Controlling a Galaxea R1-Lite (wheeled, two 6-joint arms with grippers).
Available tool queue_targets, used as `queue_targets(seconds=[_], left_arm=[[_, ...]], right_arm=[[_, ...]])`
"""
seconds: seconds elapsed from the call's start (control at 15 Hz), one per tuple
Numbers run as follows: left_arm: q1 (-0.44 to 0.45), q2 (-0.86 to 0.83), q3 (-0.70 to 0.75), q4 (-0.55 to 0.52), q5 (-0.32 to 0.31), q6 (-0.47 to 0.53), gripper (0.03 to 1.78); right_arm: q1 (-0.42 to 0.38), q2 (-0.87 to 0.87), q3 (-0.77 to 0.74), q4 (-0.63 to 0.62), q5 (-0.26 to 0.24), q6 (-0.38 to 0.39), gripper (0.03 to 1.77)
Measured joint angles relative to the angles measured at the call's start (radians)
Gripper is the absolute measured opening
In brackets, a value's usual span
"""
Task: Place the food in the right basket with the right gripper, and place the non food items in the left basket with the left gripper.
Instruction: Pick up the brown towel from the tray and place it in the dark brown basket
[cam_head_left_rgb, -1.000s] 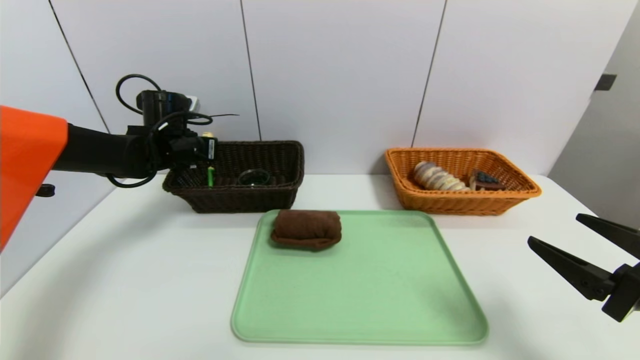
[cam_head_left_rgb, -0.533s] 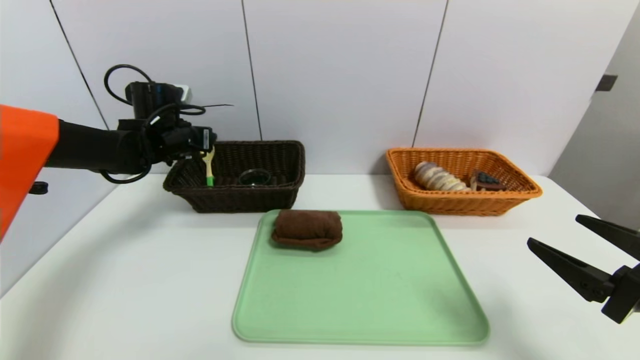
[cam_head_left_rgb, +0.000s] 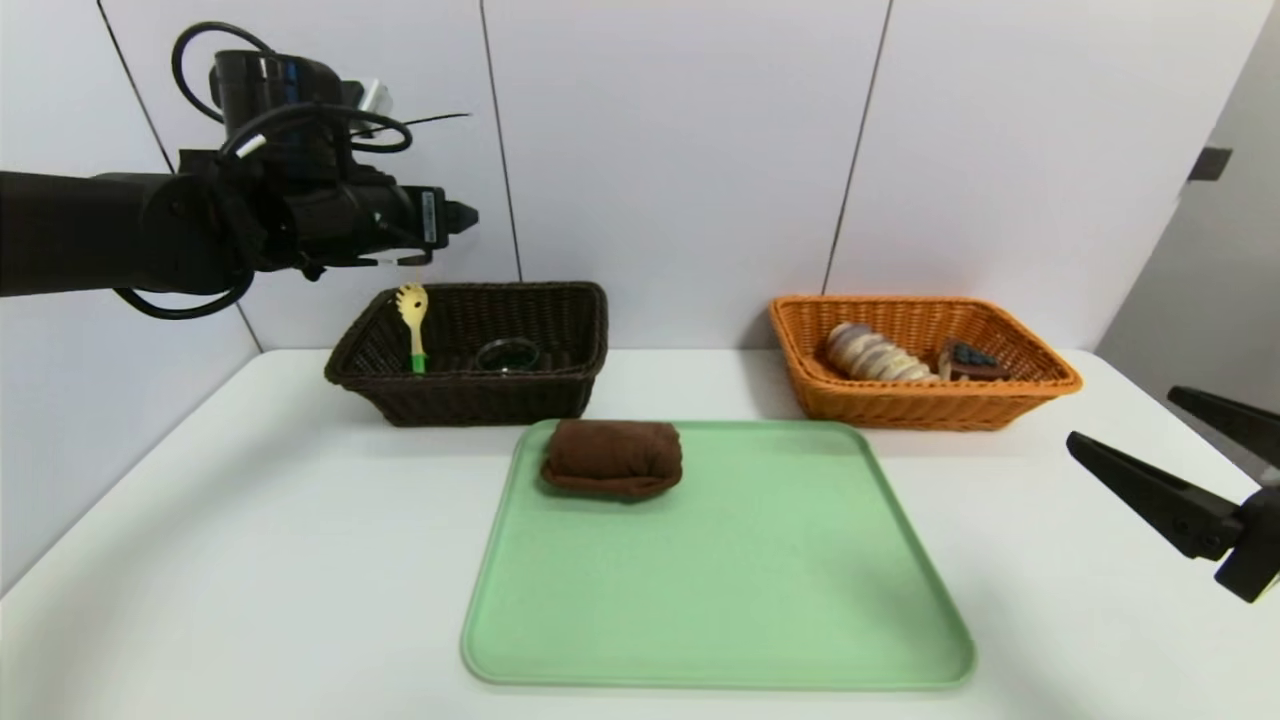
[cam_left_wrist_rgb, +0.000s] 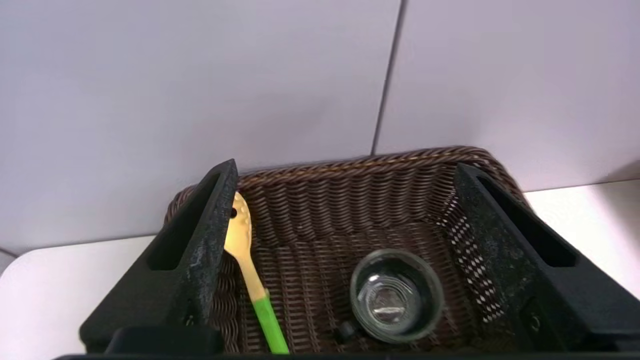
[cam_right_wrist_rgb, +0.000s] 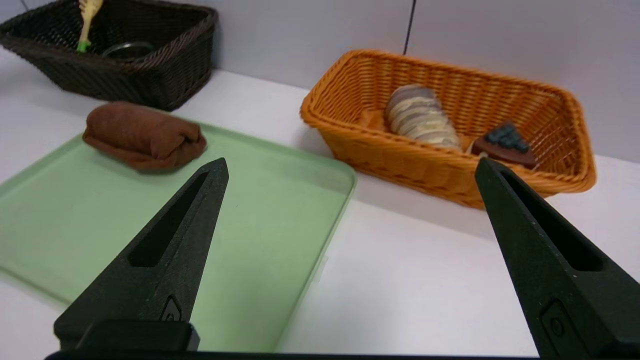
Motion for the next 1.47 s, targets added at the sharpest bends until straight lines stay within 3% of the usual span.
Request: queue_targets(seconds=[0.2,0.47,0.73,1.13,1.33,1.47], left_arm=[[-0.040,-0.059,0.090,-0.003,0.042,-0.010,1.59],[-0.116,-0.121,0.225,-0.033,0.082,-0.003,1.64],[-0.212,-0.142,0.345,-0.087,0.129,0.037,1.66],[-0.302,-0.125,0.409,-0.100,0.128,0.165,1.68],[-0.303,-0.103,0.431,-0.072,0.112,0.357,1.69],[-0.306,-0.077,0.383,-0.016,0.057,0.520,1.69]], right_arm=[[-0.012,0.025,-0.053,-0.001,-0.017,0.003,1.70],[-0.031,0.065,-0.090,-0.004,-0.172,0.003,1.70],[-0.059,0.086,-0.112,-0.001,-0.256,0.003,1.70],[-0.111,0.091,-0.117,-0.001,-0.260,0.007,1.70],[-0.114,0.089,-0.100,-0.008,-0.256,0.016,1.70],[-0.112,0.086,-0.082,-0.011,-0.254,0.024,1.70]])
